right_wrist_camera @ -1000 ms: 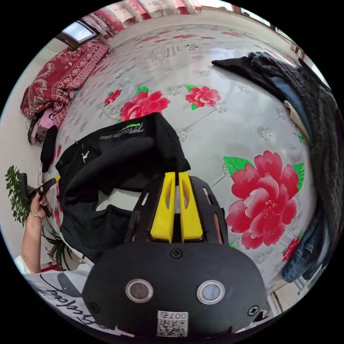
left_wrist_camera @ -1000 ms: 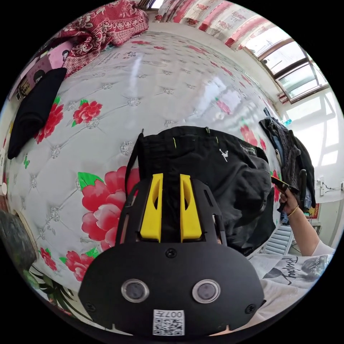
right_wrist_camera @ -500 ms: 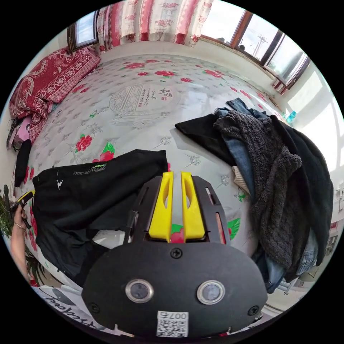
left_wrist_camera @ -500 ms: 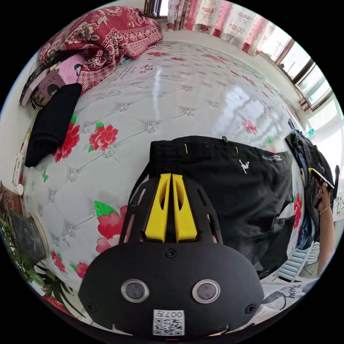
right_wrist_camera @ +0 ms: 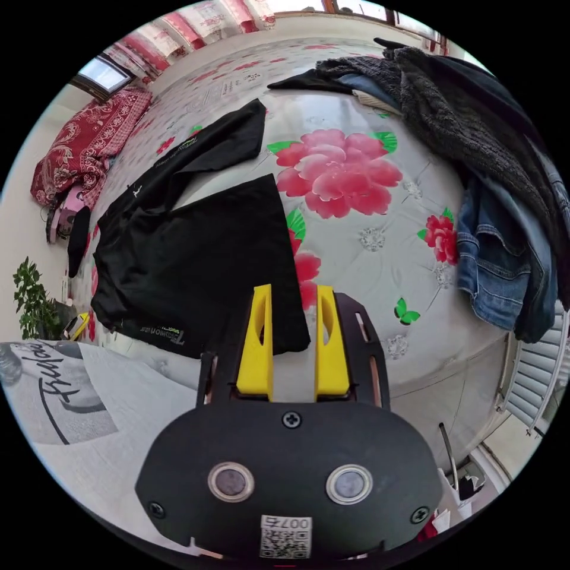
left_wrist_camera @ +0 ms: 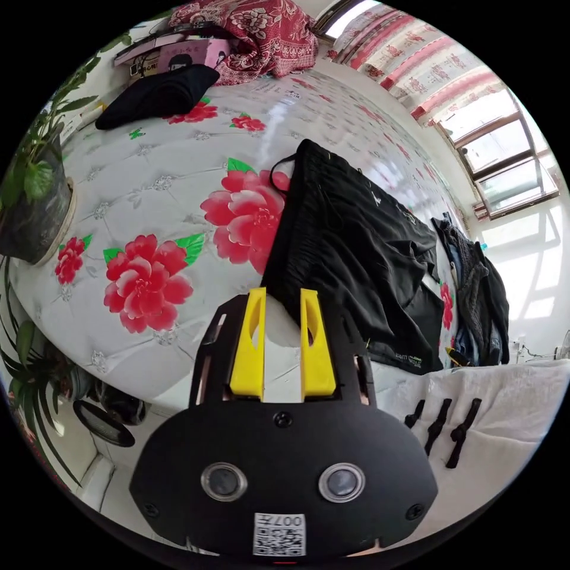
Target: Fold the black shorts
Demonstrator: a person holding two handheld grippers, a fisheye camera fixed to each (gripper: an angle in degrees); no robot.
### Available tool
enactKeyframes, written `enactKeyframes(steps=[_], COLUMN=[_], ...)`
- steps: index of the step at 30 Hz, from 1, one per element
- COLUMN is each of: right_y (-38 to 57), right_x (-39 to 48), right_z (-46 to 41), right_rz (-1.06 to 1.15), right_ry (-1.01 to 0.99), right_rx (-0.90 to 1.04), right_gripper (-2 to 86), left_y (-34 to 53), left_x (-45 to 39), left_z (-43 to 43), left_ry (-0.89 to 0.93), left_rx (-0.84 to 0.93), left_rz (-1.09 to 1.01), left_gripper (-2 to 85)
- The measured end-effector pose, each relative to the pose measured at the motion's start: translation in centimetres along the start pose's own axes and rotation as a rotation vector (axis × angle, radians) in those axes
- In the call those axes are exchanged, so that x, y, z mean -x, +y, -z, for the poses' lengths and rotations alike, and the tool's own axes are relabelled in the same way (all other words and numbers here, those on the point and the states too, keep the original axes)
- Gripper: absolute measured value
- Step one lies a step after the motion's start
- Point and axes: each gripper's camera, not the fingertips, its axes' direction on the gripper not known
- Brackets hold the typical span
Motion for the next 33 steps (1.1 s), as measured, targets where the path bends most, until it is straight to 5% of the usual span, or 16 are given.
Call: enactKeyframes(steps=[10, 13, 18, 22, 24, 27, 33], right_y=[4.1, 4.1, 9.3, 11.7, 12.8, 15.0, 13.1], right_x=[4.2, 2.2, -1.6, -4.0, -7.1, -9.0, -8.6], right_z=[-2.4, 1.2, 15.3, 14.4, 10.7, 11.4, 16.5], right_rz=[0.182, 0.128, 0.125, 0.147, -0.028, -0.136, -0.068], right_ry=[0.161, 0.029, -0.173, -0.167, -0.287, -0.479, -0.535], right_rx=[-0.047, -0.070, -0.492, -0.369, -0.196, -0.305, -0.452], right_gripper=[1.3, 0.2, -0.2, -0.3, -0.3, -0.3, -0.3], left_y=[-1.8, -1.9, 1.3, 3.3, 4.7, 5.8, 1.7], left_x=[0.2, 2.0, 1.6, 4.2, 7.2, 8.7, 6.8], left_z=[-3.2, 0.8, 12.3, 11.3, 9.4, 10.4, 13.6], left_ry=[0.000, 0.127, 0.243, 0.255, 0.302, 0.426, 0.435], left_rx=[0.039, -0.013, -0.226, -0.107, -0.030, -0.093, -0.130], left_rz=[-0.077, -0.036, -0.252, -0.253, -0.092, -0.014, -0.146], left_gripper=[4.6, 3.2, 2.9, 3.1, 3.2, 3.1, 3.1])
